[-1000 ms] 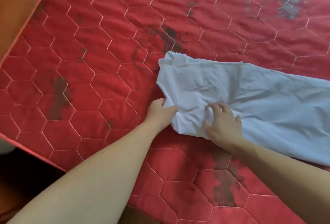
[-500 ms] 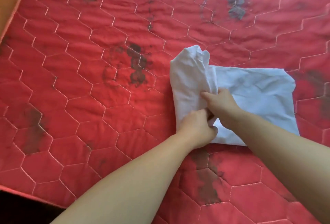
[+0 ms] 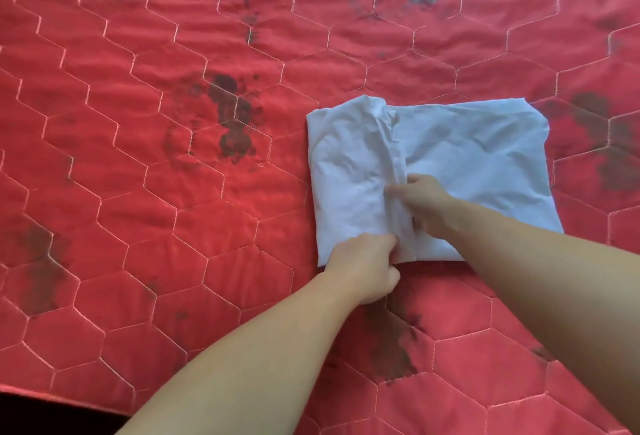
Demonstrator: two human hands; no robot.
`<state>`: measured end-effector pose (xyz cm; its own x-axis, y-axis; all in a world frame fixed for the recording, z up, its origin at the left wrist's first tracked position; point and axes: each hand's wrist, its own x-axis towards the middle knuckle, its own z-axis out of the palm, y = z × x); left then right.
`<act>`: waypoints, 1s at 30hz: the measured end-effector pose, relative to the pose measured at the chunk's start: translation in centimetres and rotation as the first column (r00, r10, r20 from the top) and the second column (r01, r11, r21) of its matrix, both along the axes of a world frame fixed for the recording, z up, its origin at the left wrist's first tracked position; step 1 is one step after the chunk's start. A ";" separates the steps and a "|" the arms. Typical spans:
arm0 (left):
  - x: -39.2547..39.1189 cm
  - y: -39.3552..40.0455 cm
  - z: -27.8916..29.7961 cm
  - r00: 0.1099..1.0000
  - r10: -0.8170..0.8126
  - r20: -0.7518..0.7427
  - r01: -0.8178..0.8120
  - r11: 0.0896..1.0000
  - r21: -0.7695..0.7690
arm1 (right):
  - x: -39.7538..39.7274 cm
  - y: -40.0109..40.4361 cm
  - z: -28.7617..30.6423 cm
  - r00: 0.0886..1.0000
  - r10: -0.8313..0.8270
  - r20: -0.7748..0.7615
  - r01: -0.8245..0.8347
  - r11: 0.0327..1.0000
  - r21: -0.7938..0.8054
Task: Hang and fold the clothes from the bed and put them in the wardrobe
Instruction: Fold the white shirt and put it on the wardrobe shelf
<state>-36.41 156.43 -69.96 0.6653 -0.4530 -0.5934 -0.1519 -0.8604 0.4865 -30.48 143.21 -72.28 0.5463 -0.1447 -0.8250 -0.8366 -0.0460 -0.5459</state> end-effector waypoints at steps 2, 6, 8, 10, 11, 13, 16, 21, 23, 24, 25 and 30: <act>0.0 -0.2 0.0 1.000 0.016 -0.010 -0.016 1.000 -0.016 | -1.2 -1.0 0.0 0.997 0.069 -0.029 -0.070 0.996 -0.048; 0.3 -0.9 0.1 0.996 0.001 0.091 0.000 1.000 -0.013 | -3.6 -2.7 0.6 0.997 -0.081 -0.005 0.081 0.996 -0.032; 0.6 -1.7 -0.1 0.987 -0.022 0.159 0.019 1.000 0.015 | -5.0 -4.3 0.8 0.978 -0.206 0.010 0.206 0.978 -0.037; 0.9 -3.0 -0.4 0.986 -0.058 0.158 0.051 0.998 0.049 | -6.6 -6.6 1.0 0.939 -0.343 0.015 0.342 0.935 -0.098; 1.0 -3.8 -0.4 0.984 -0.087 0.156 0.077 0.995 0.070 | -7.5 -7.8 1.1 0.911 -0.412 0.017 0.410 0.902 -0.134; 0.9 -5.6 -0.6 0.977 -0.150 0.152 0.135 0.985 0.105 | -9.6 -10.2 1.0 0.864 -0.504 -0.004 0.492 0.844 -0.214; 0.9 -8.7 -1.0 0.975 -0.191 0.113 0.180 0.979 0.096 | -12.6 -12.6 0.7 0.807 -0.583 -0.087 0.545 0.794 -0.267; 0.1 -13.6 -1.9 0.995 -0.095 0.015 0.092 0.986 0.137 | -13.4 -13.9 0.5 0.608 -0.778 -0.161 0.789 0.614 0.012; 0.2 -14.8 -2.2 0.979 0.154 -0.136 -0.141 0.985 0.102 | -12.4 -13.8 0.5 0.544 -0.820 -0.177 0.839 0.537 0.089; 0.6 -15.3 -2.1 0.914 0.328 -0.239 -0.326 0.944 0.049 | -11.9 -13.8 0.5 0.523 -0.834 -0.173 0.852 0.516 0.086; 1.0 -15.7 -1.6 0.792 0.496 -0.355 -0.529 0.849 0.004 | -11.4 -13.9 0.3 0.516 -0.842 -0.157 0.856 0.512 0.065; 3.3 -15.1 0.3 0.377 0.662 -0.647 -0.849 0.527 0.044 | -9.5 -13.4 1.0 0.821 -0.471 0.324 0.552 0.798 -0.240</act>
<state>-33.10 141.36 -69.62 0.4163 -0.1142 -0.9020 0.8530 -0.2944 0.4309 -40.01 129.81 -71.32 0.4883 -0.6828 -0.5435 -0.6327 0.1519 -0.7593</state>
